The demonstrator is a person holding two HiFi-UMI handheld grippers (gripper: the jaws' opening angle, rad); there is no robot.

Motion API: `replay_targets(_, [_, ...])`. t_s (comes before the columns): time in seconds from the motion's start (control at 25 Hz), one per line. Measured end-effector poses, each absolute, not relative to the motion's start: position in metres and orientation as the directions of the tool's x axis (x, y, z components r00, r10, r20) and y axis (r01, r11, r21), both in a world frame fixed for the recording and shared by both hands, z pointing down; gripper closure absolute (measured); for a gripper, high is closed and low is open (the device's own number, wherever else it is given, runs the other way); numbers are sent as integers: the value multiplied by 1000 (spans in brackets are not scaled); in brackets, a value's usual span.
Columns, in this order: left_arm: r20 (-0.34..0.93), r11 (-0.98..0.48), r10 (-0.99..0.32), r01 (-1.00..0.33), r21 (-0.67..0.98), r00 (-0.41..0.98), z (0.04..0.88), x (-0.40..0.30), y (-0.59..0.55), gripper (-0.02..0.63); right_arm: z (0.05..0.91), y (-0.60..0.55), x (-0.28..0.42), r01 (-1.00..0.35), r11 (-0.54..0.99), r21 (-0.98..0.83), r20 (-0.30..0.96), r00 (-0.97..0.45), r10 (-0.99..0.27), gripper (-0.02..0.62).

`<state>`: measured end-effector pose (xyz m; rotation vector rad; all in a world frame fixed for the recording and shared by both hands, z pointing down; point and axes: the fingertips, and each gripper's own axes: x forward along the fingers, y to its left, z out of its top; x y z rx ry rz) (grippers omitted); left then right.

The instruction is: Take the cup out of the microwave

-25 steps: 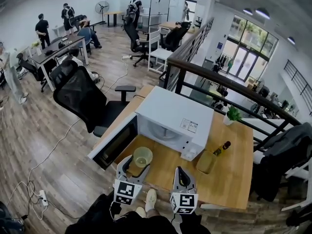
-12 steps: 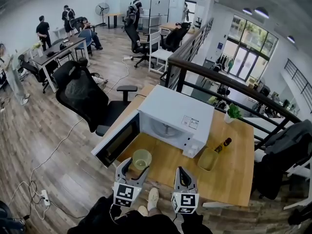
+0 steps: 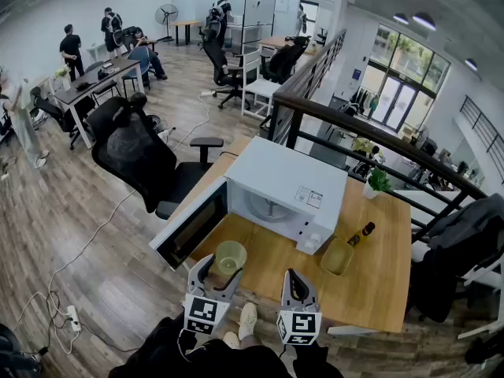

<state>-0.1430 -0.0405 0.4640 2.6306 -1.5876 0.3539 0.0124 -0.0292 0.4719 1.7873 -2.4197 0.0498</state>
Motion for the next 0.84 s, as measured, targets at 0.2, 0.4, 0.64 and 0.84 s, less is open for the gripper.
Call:
replay_targets(0.2, [217, -473, -867, -878, -77, 449, 464, -144, -42, 302, 472, -30, 12, -954, 293, 56, 124, -285, -951, 580])
replay_targets(0.4, [219, -475, -866, -877, -73, 450, 465, -144, -42, 302, 471, -30, 13, -955, 290, 56, 125, -281, -951, 580])
replay_targets(0.64, [220, -476, -865, -876, -73, 452, 464, -143, -42, 302, 470, -31, 12, -955, 291, 54, 128, -282, -951, 580])
replay_targets(0.84, [222, -478, -863, -875, -73, 453, 467, -143, -40, 302, 472, -30, 11, -954, 293, 56, 126, -285, -950, 580])
